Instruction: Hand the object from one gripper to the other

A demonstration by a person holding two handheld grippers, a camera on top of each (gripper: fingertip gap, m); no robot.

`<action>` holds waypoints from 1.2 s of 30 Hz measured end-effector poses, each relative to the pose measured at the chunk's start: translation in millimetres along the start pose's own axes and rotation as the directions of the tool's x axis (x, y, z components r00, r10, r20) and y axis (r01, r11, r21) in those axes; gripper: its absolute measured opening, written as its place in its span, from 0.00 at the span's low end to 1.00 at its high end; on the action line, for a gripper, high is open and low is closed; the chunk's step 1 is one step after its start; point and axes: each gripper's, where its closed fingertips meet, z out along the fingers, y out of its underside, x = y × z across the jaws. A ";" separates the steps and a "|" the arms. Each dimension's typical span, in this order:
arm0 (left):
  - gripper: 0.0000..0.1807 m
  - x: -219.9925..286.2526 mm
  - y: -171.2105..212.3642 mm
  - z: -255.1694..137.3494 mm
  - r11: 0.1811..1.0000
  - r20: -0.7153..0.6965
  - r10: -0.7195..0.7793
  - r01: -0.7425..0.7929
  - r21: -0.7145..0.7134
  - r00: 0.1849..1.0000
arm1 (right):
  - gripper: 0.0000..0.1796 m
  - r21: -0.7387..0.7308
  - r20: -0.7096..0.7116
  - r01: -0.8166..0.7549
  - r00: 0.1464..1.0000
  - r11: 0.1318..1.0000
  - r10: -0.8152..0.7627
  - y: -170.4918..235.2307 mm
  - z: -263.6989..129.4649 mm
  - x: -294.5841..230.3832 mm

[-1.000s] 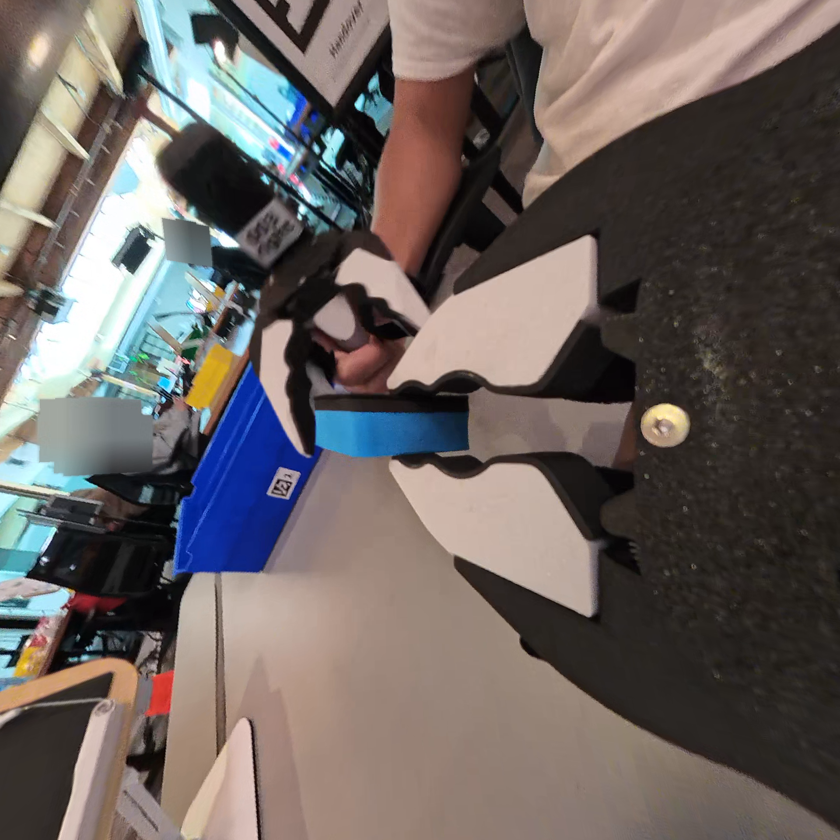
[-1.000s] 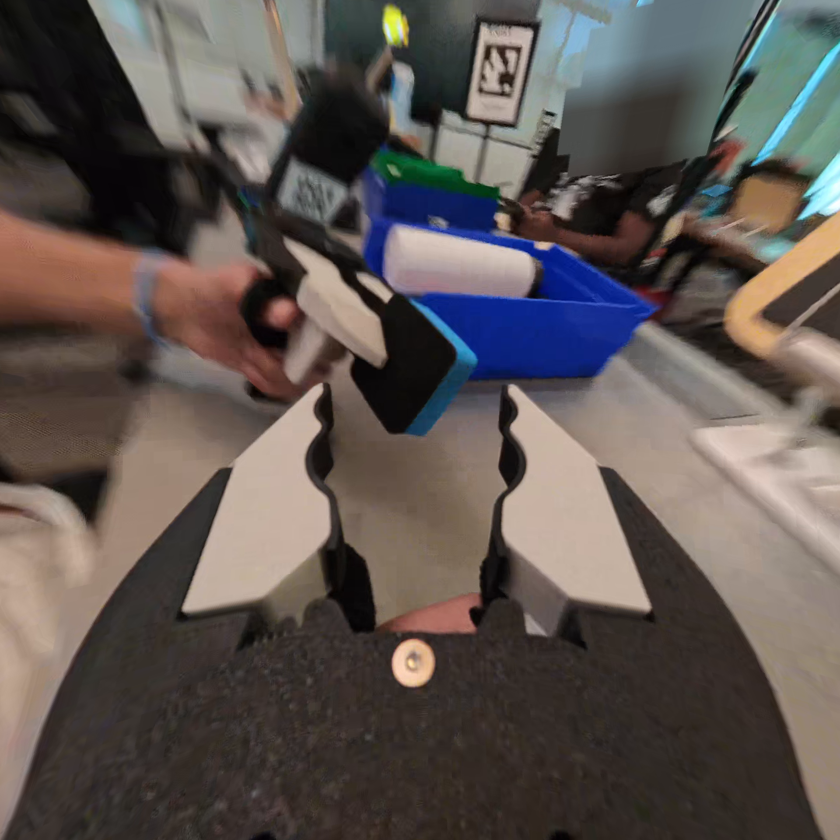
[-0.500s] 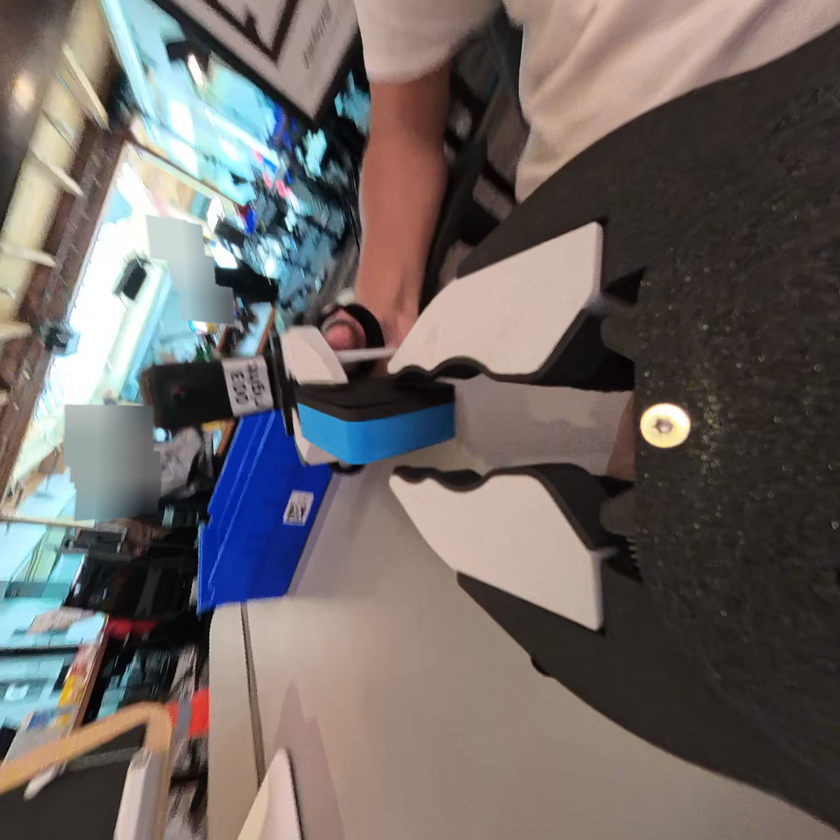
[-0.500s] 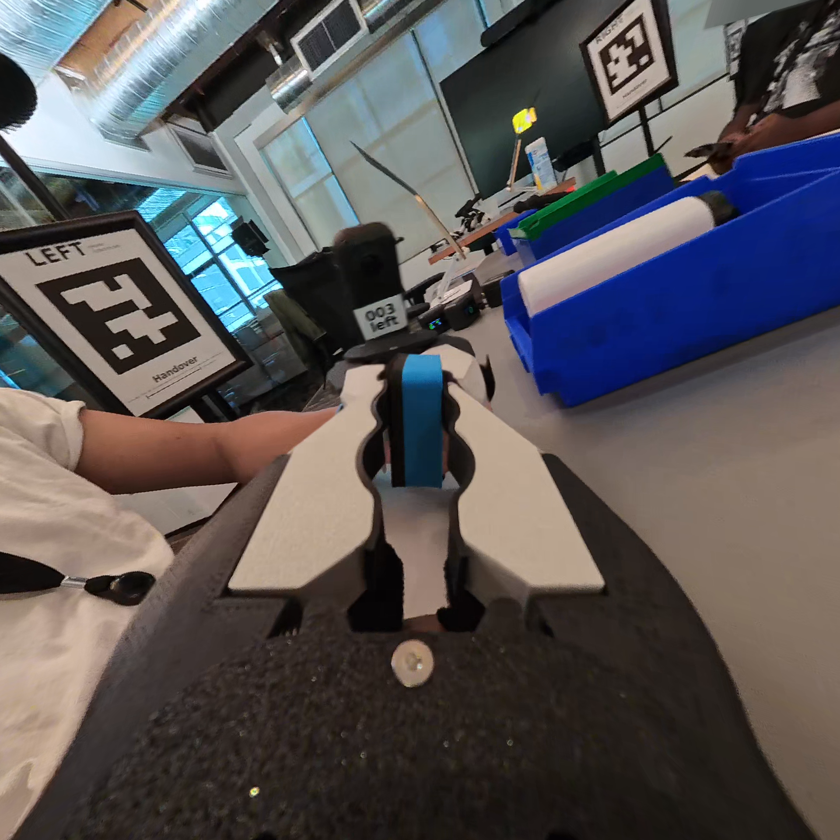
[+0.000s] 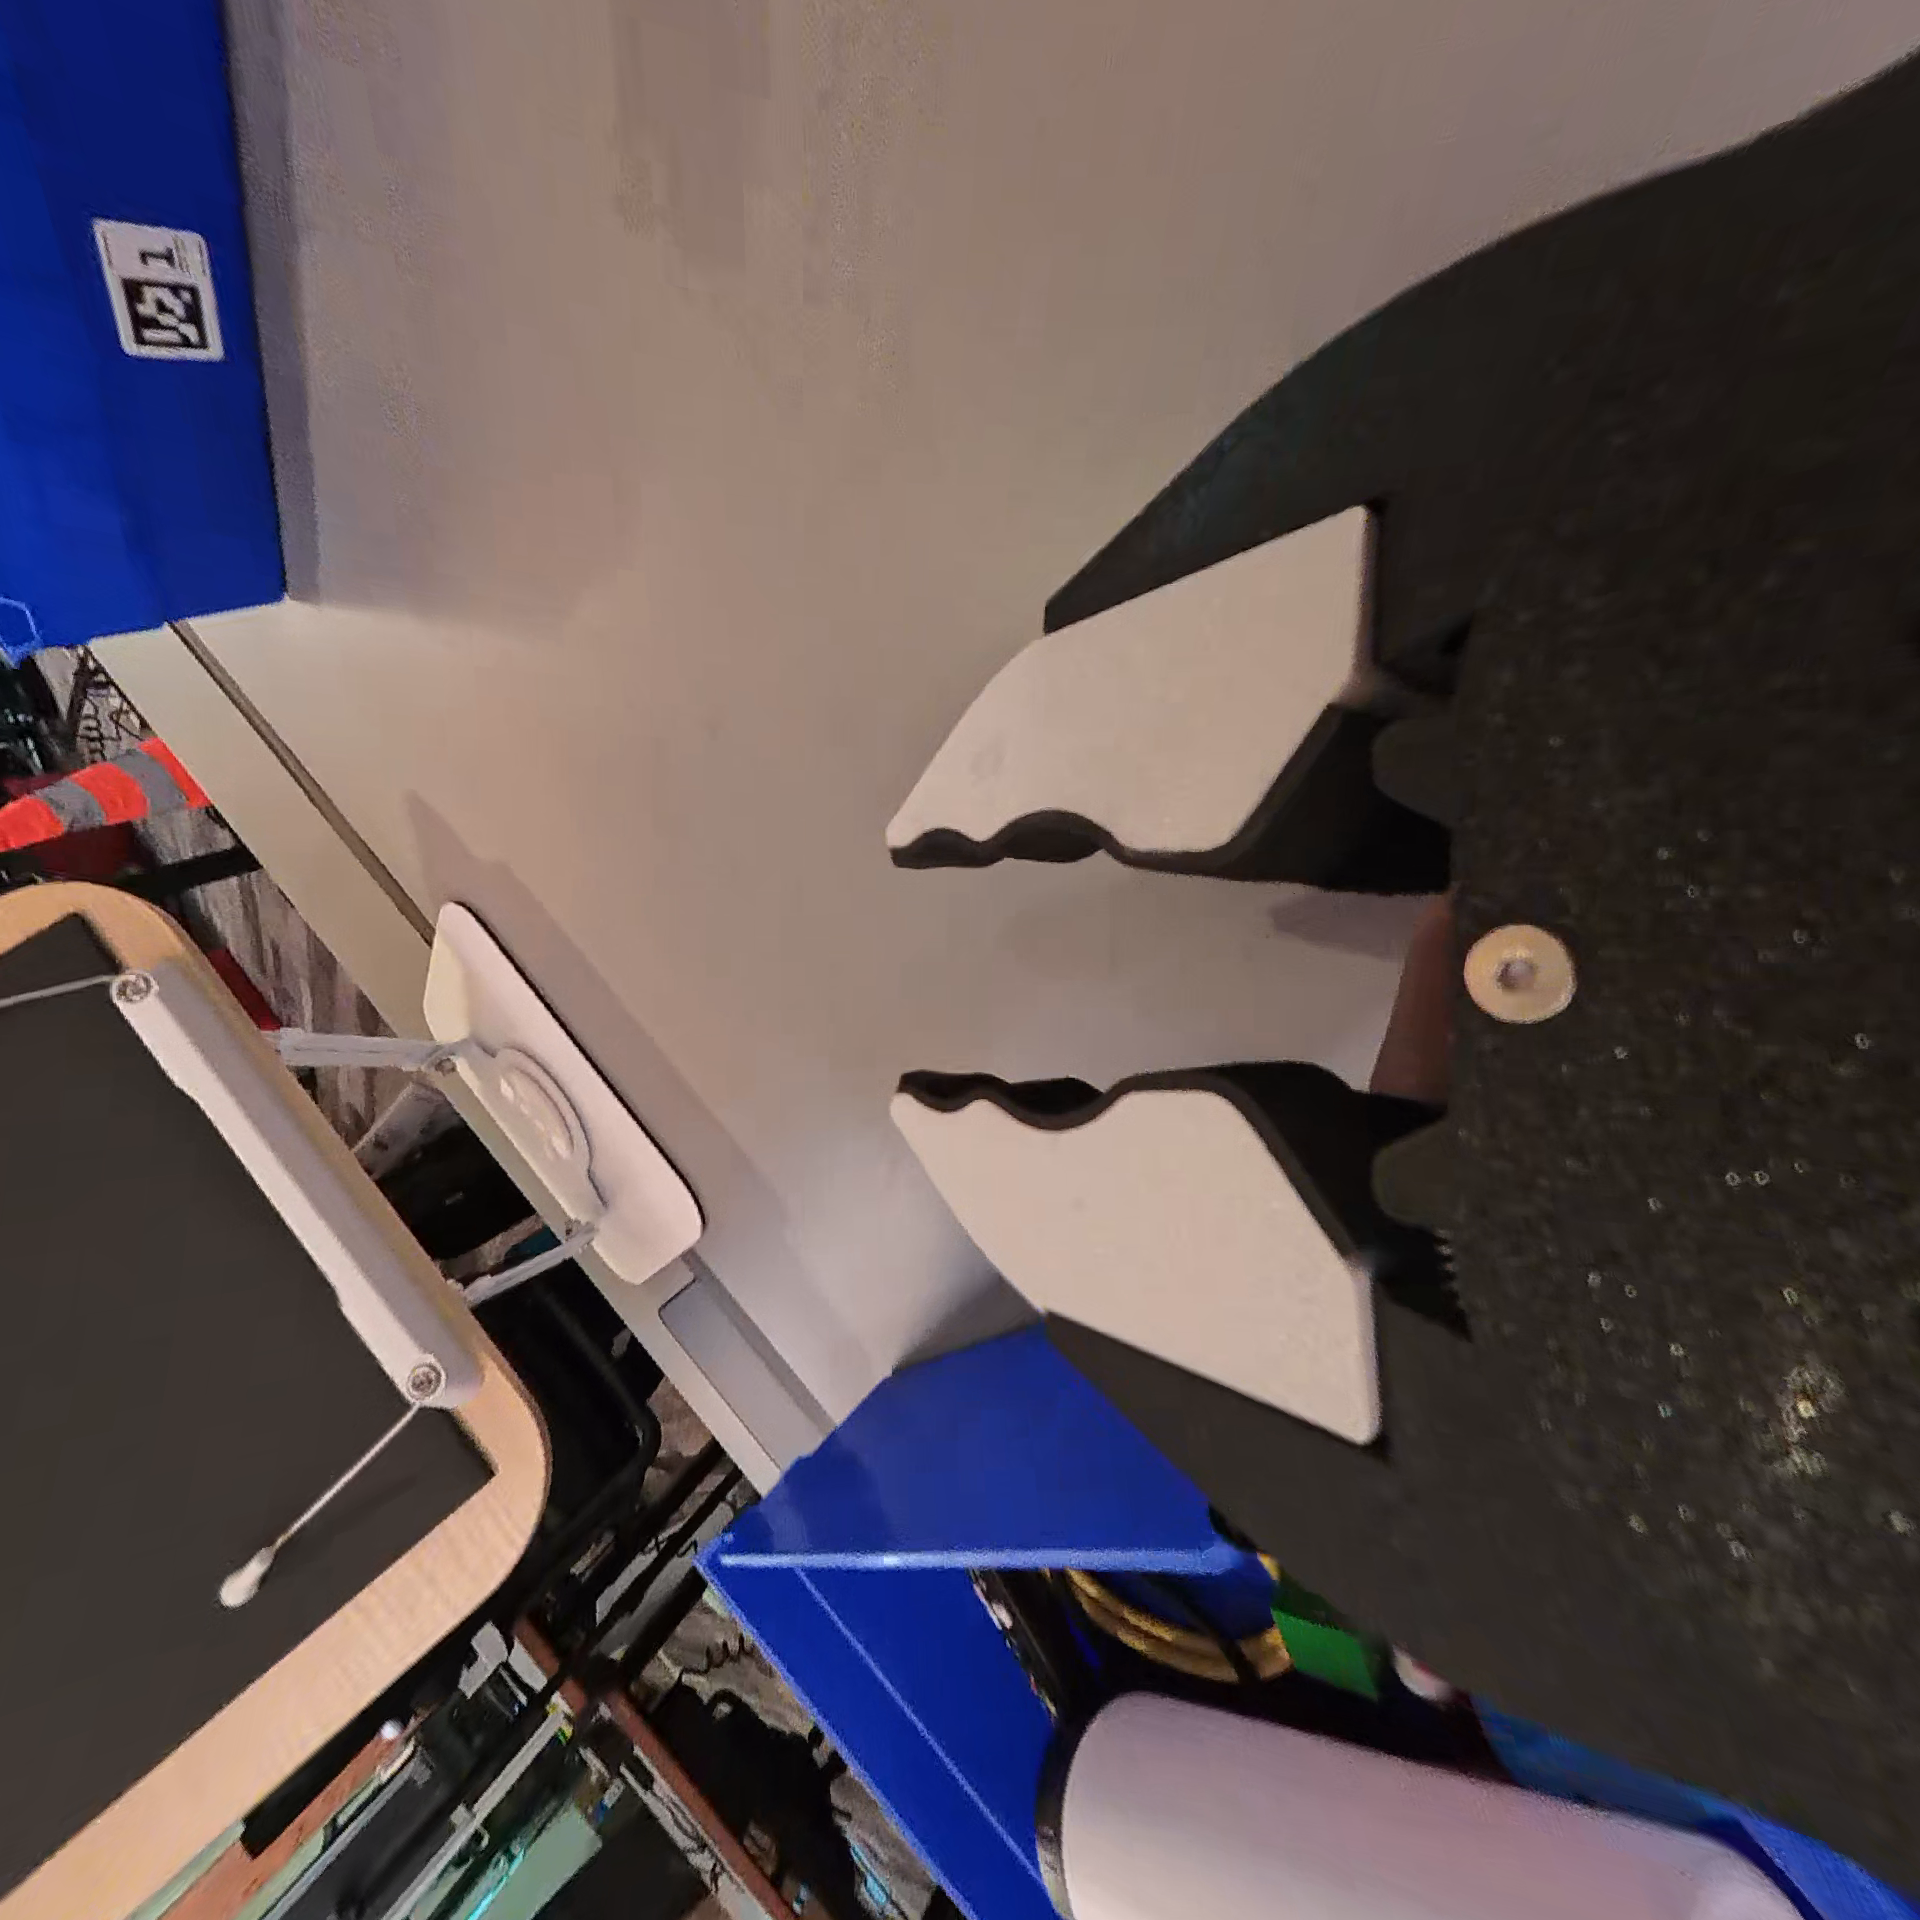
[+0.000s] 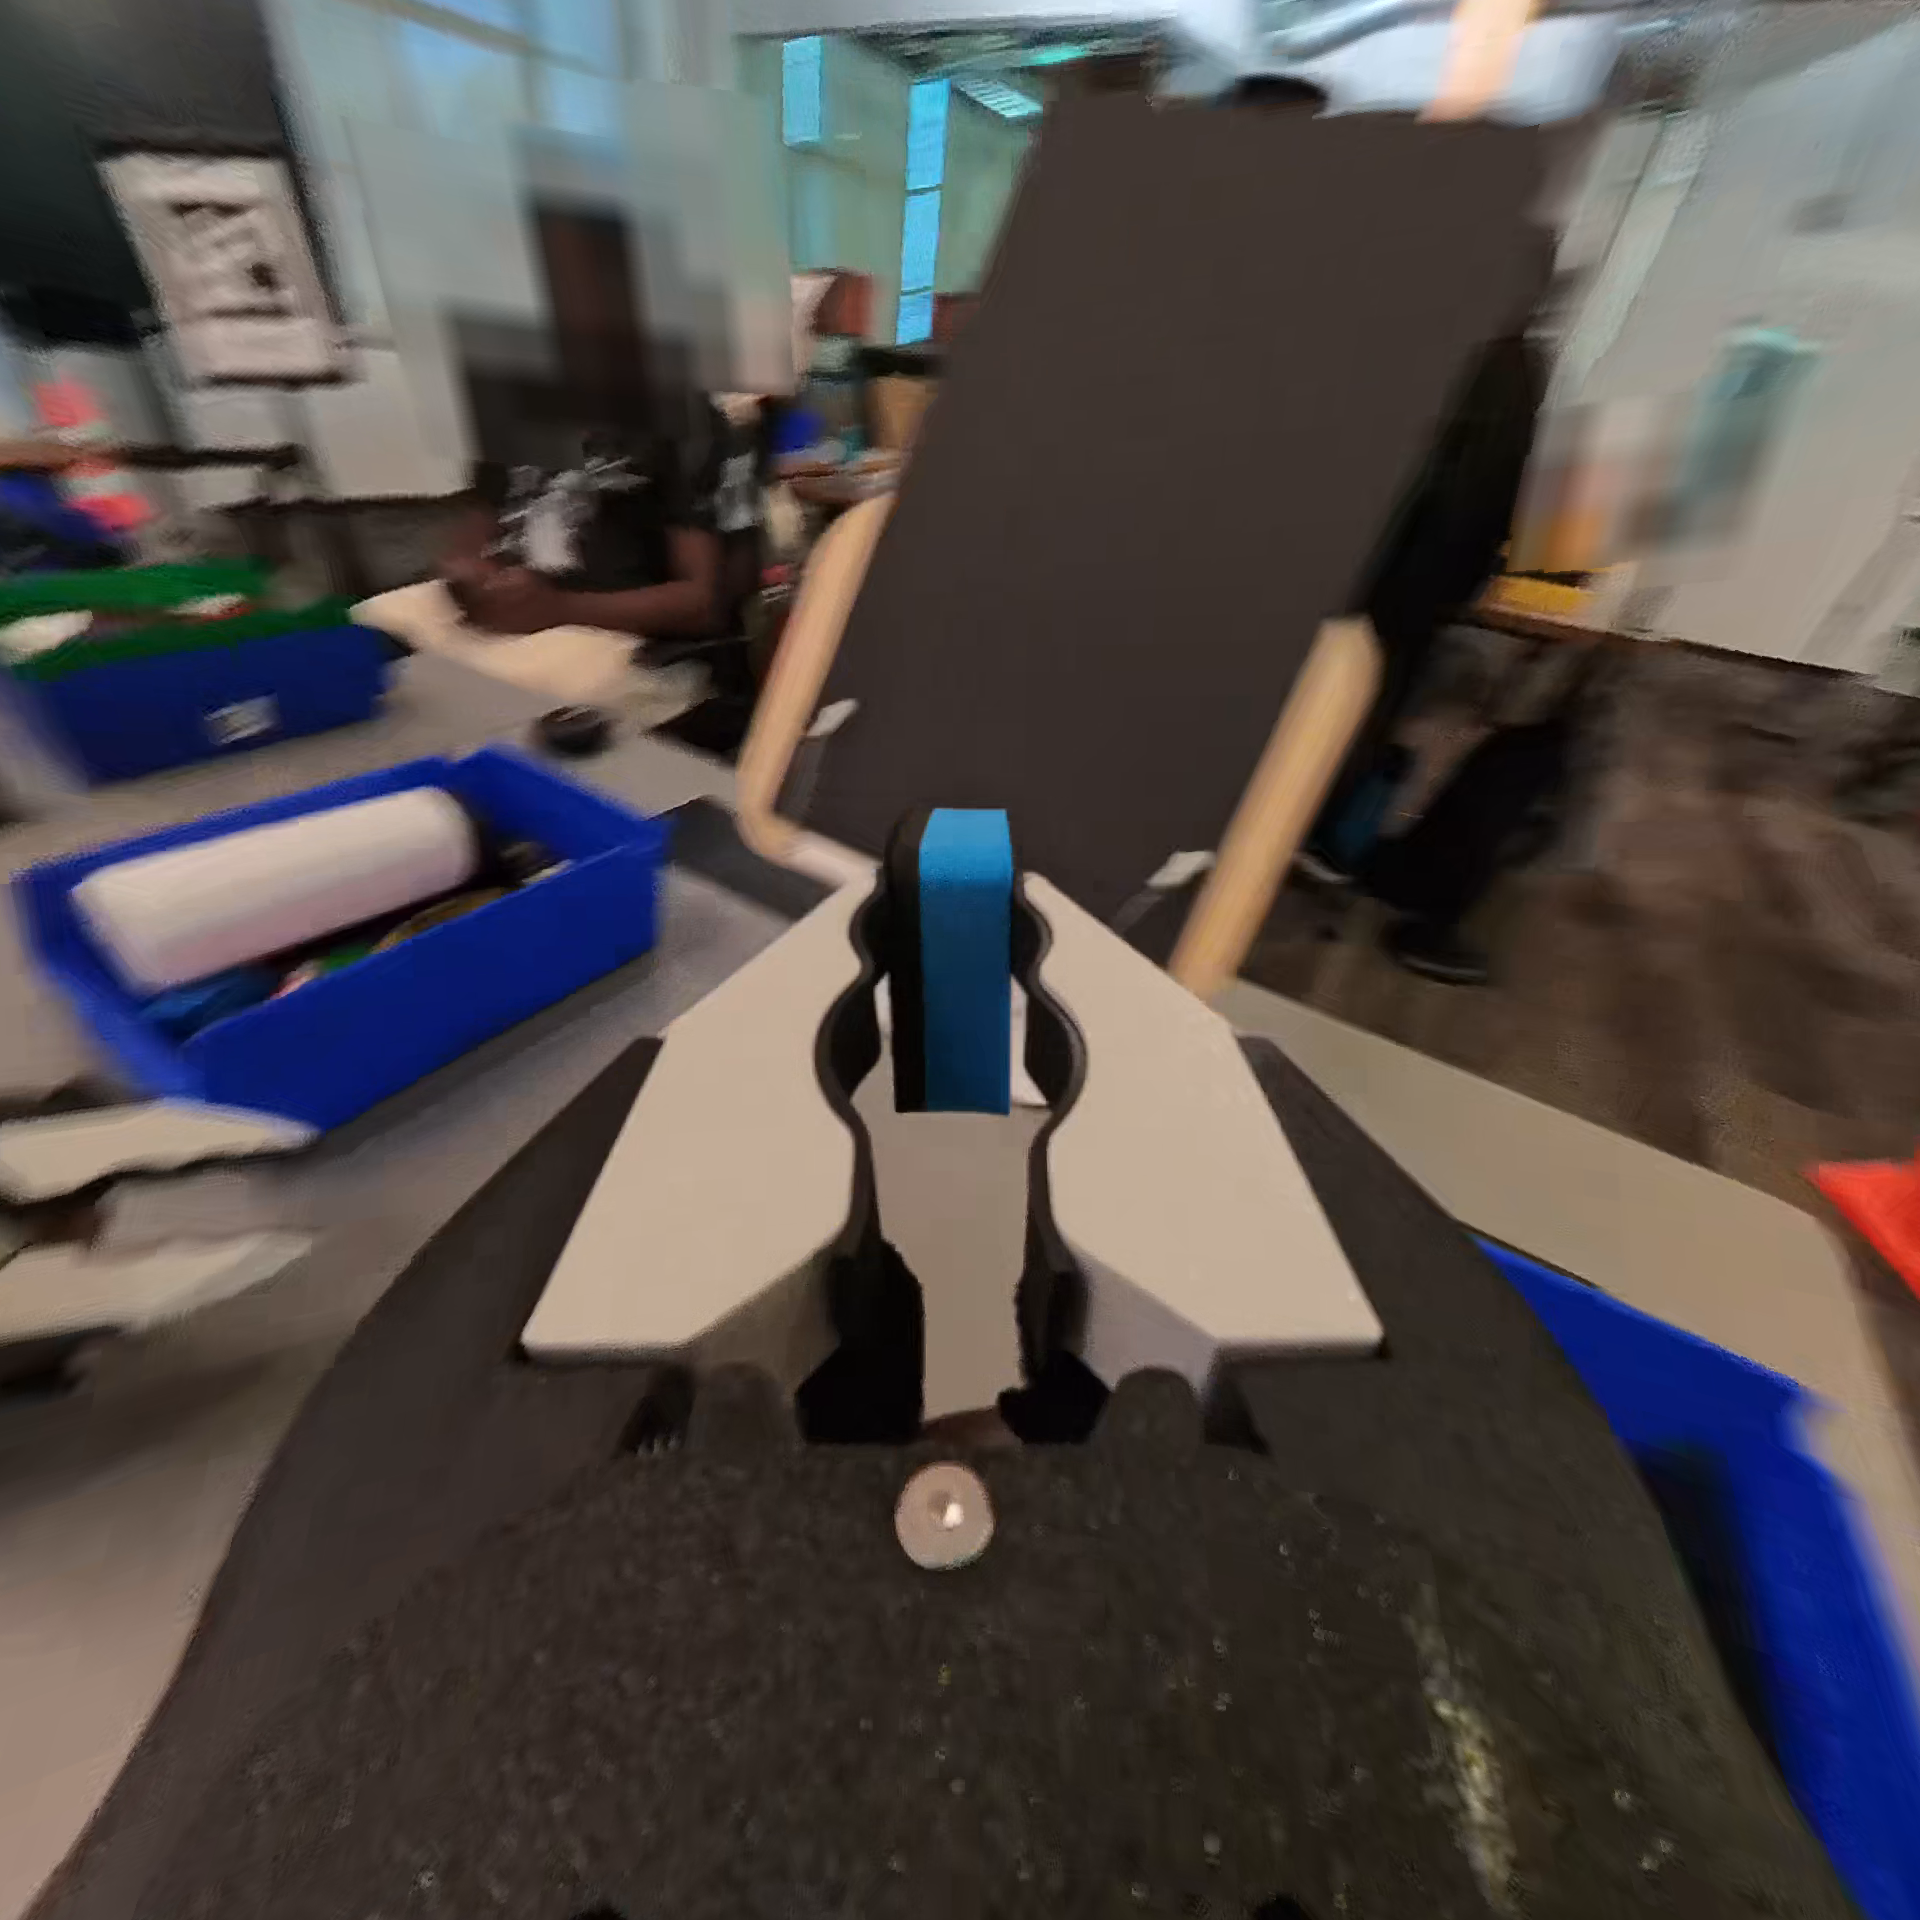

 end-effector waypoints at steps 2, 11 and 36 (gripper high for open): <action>0.21 4.5 -0.5 -0.6 1.000 -0.008 0.009 -0.009 -0.002 1.000 | 0.11 -0.028 -0.142 -0.040 0.989 0.999 0.036 -10.0 -27.7 53.9; 0.21 33.5 0.1 3.5 0.991 -0.075 0.136 -0.136 0.003 0.988 | 0.12 -0.793 -0.298 -0.343 0.939 0.503 0.172 227.2 -101.3 134.9; 0.21 34.8 4.5 0.9 0.995 -0.098 0.095 -0.098 -0.030 0.991 | 0.30 -0.628 -0.581 -0.278 0.789 0.727 -0.201 210.0 -95.9 245.3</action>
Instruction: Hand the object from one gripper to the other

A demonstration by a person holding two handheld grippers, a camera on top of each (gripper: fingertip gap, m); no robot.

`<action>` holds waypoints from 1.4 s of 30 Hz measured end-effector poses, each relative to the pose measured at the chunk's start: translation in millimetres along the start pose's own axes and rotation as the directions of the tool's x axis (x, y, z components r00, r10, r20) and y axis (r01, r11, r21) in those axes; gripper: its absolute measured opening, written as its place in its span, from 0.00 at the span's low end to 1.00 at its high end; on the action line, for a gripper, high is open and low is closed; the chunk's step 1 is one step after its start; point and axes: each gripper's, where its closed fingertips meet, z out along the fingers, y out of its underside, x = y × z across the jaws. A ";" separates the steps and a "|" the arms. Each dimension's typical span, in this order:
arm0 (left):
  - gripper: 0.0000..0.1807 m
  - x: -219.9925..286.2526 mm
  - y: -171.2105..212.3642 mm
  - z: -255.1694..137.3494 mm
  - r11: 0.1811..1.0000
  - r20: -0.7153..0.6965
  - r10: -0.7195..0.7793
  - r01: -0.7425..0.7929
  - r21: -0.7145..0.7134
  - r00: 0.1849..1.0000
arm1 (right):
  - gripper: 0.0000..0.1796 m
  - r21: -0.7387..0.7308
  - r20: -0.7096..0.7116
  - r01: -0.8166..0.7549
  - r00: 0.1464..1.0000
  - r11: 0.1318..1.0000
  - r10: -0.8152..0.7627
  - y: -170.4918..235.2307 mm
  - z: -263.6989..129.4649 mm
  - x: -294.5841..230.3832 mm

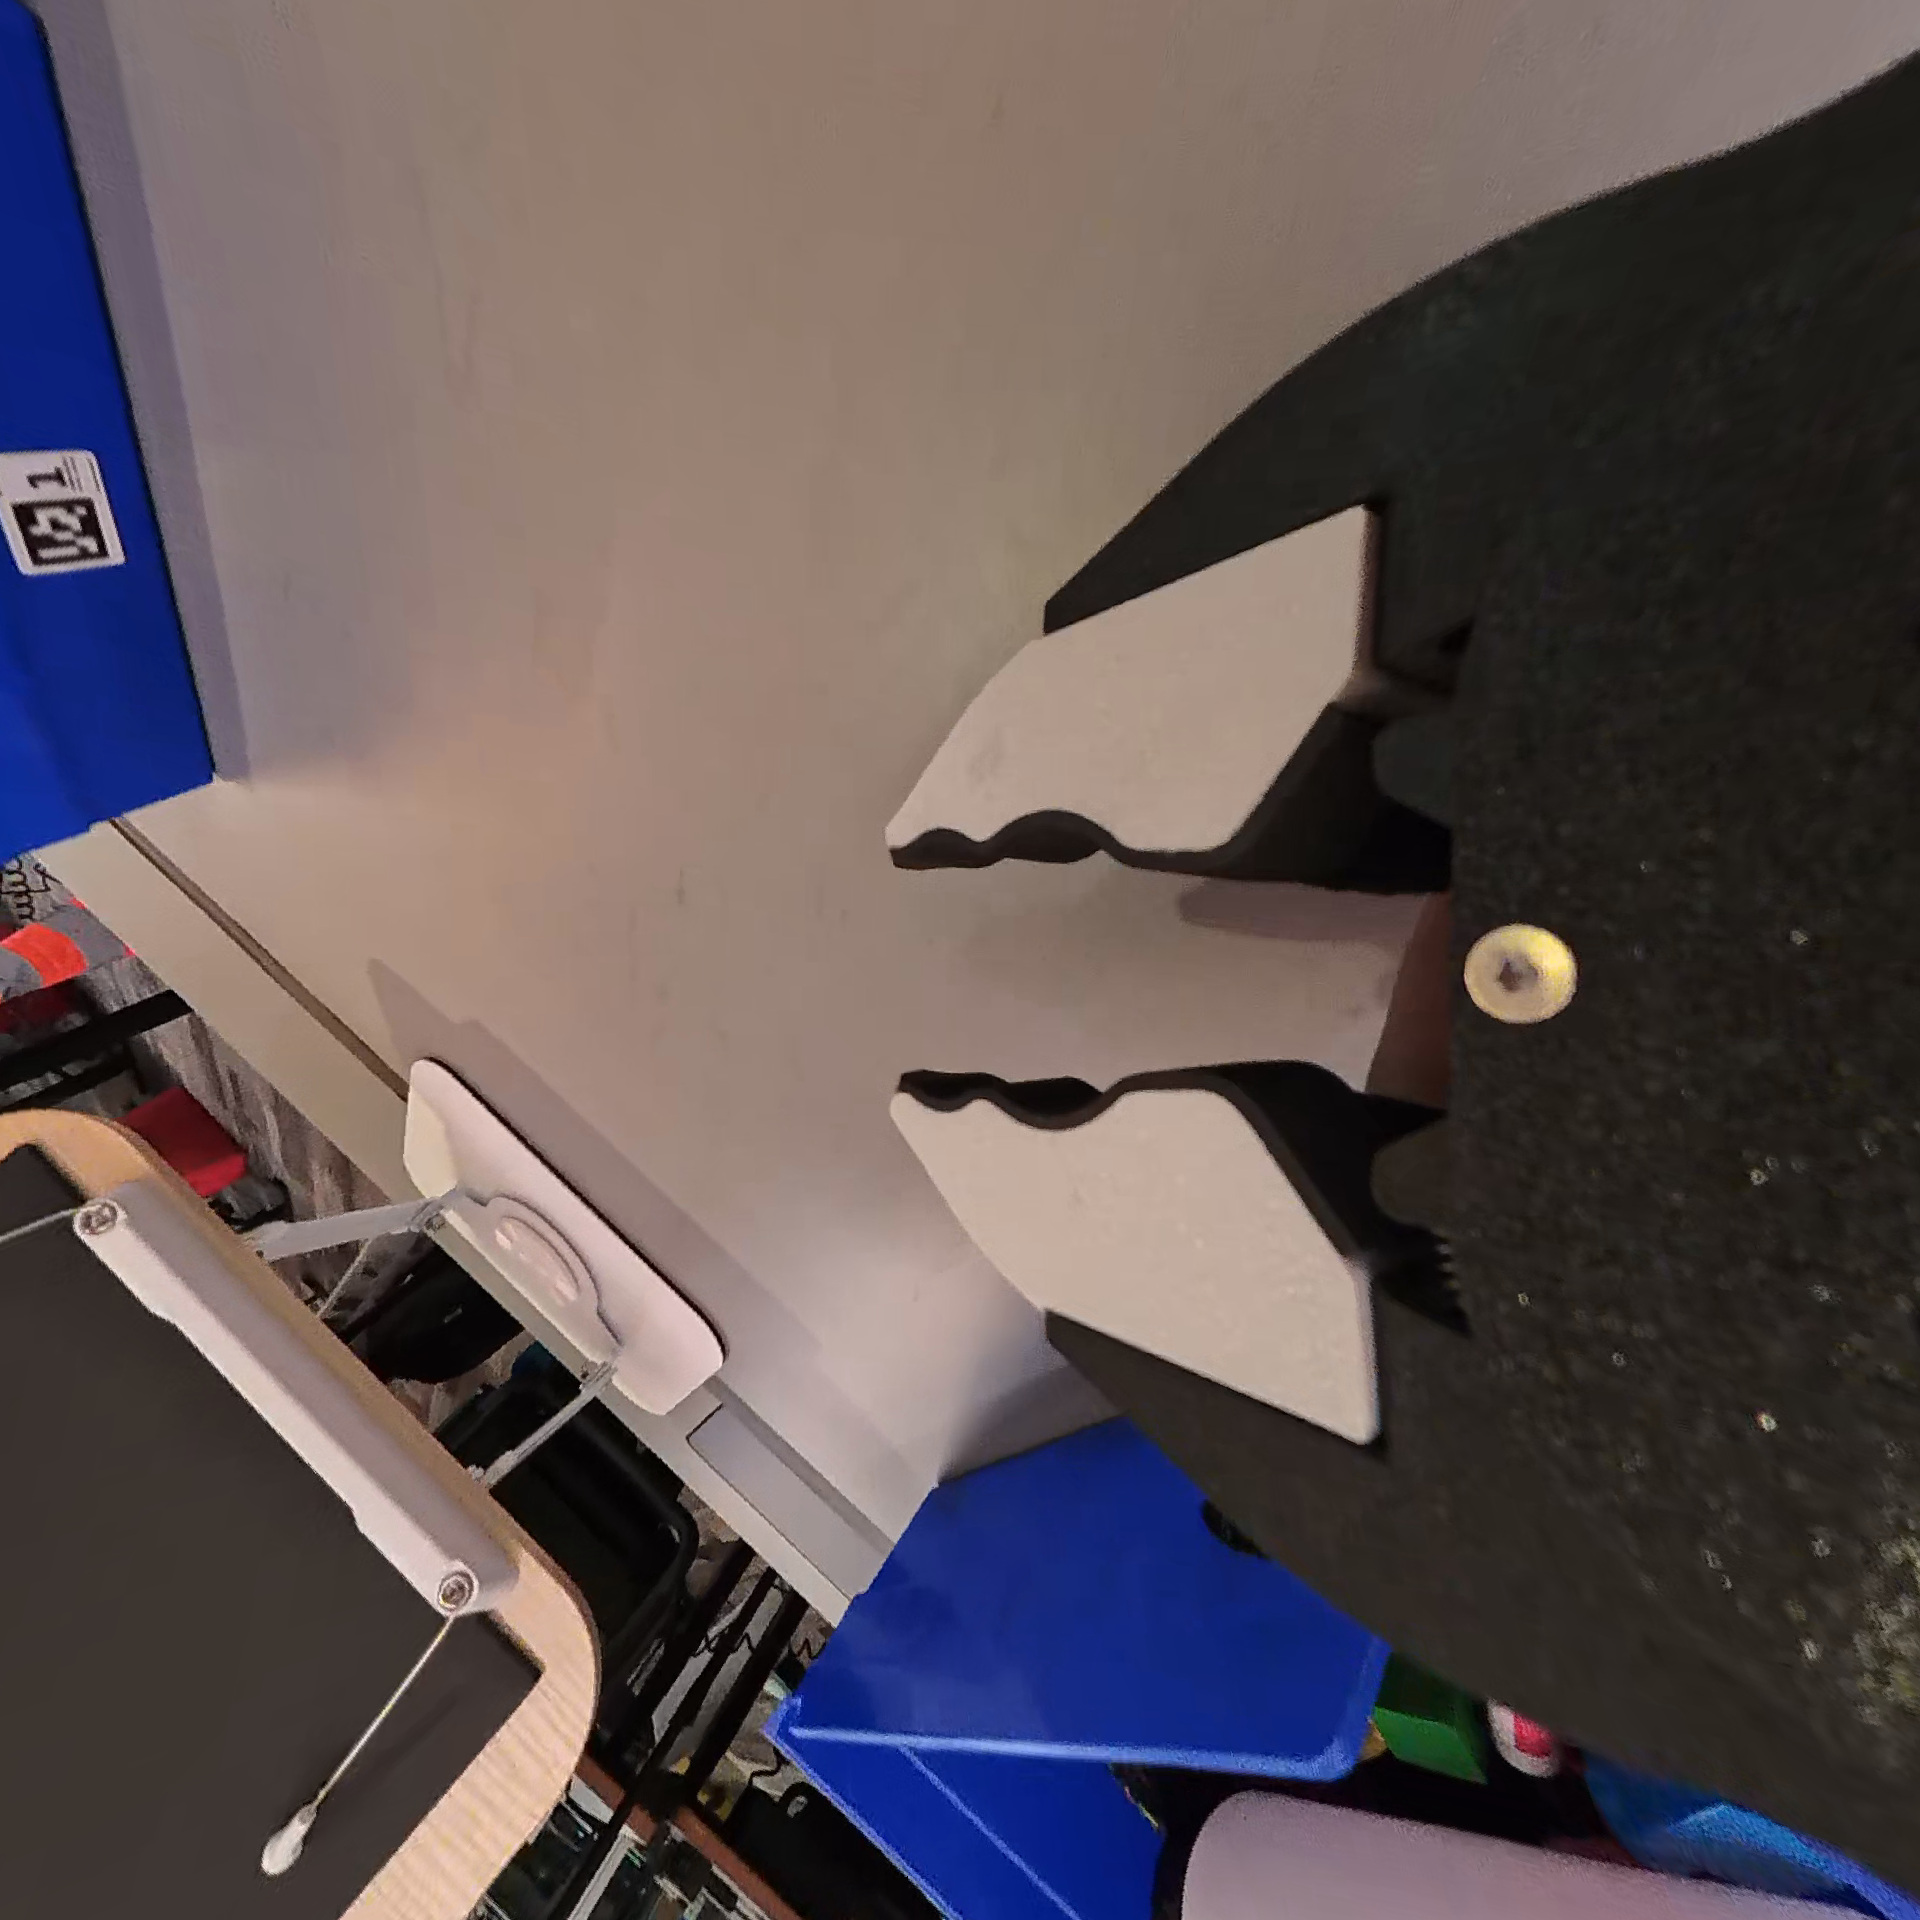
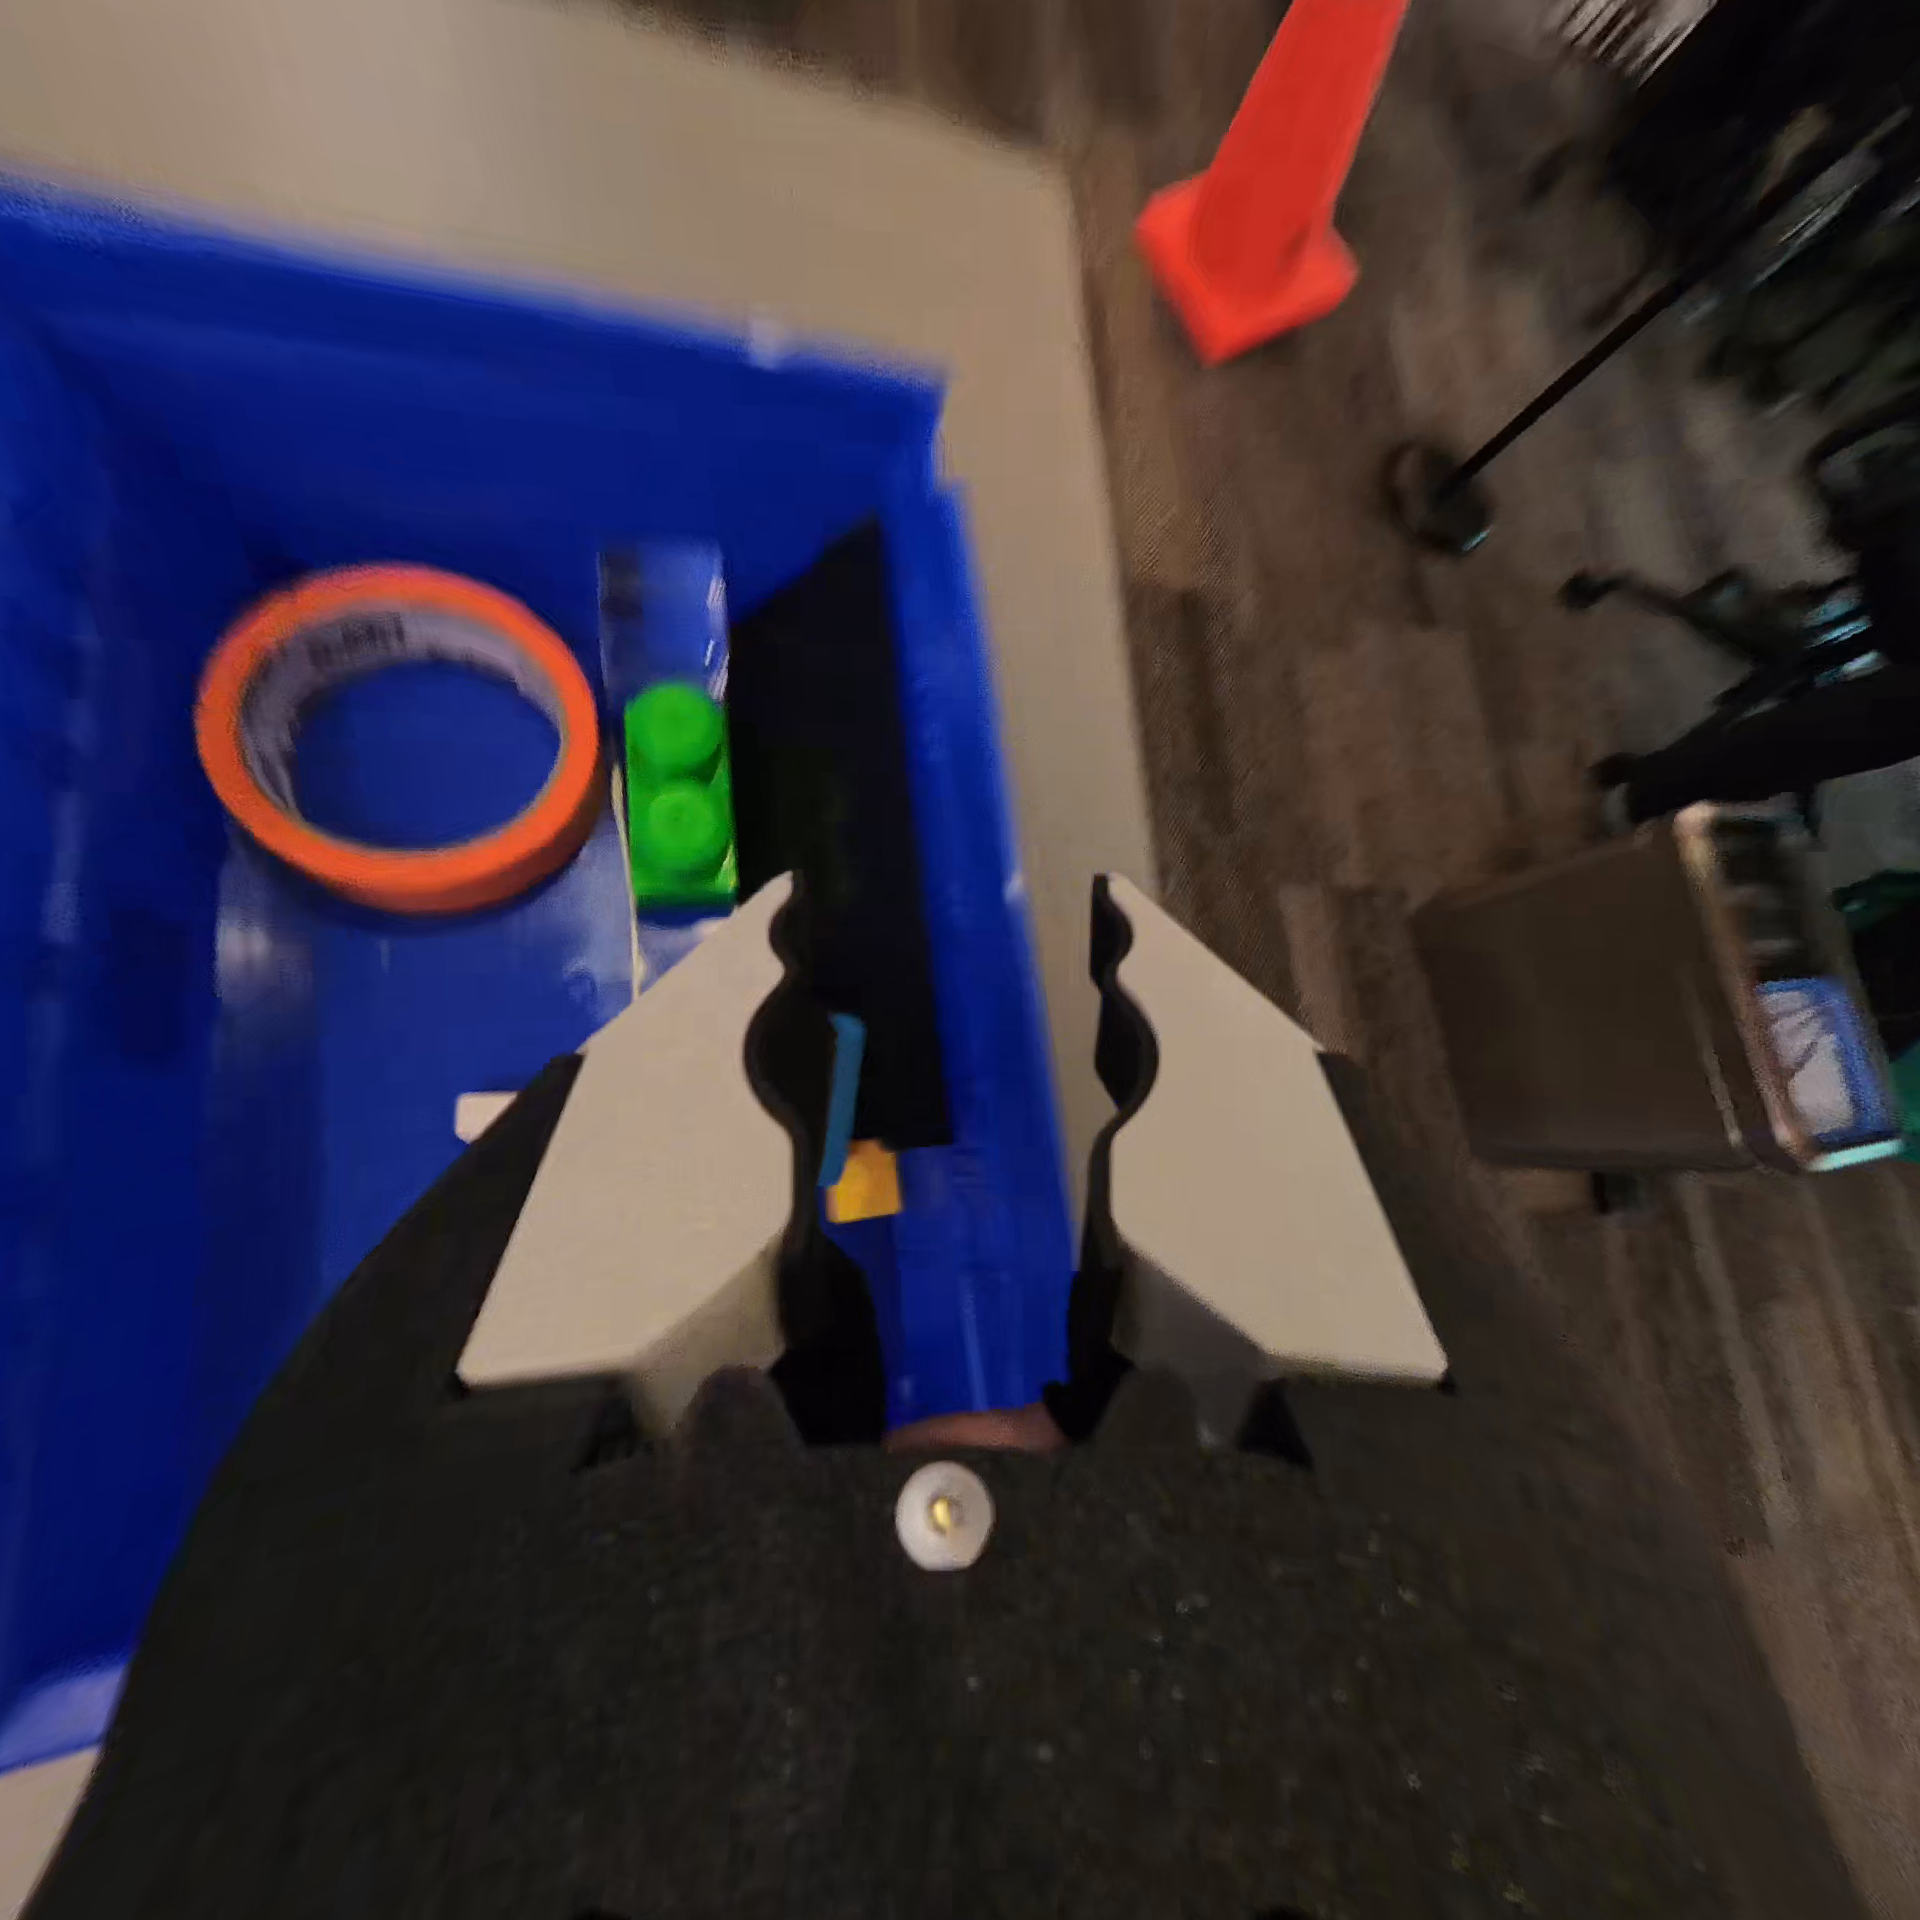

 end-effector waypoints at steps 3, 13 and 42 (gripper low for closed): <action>0.21 -1.5 1.9 0.5 1.000 0.005 -0.007 0.007 -0.006 1.000 | 0.29 0.299 0.043 -0.110 0.994 0.948 0.102 -60.6 -87.6 17.3; 0.18 4.3 1.0 -0.5 0.999 -0.018 -0.038 0.038 -0.008 0.999 | 0.24 0.609 0.736 -0.440 0.623 0.660 -0.263 -135.8 -281.7 -138.8; 0.30 -176.8 88.7 -0.8 0.391 0.328 -0.762 0.800 -0.455 0.559 | 0.25 0.497 0.827 -0.117 0.364 0.860 -0.428 32.4 -153.2 -403.0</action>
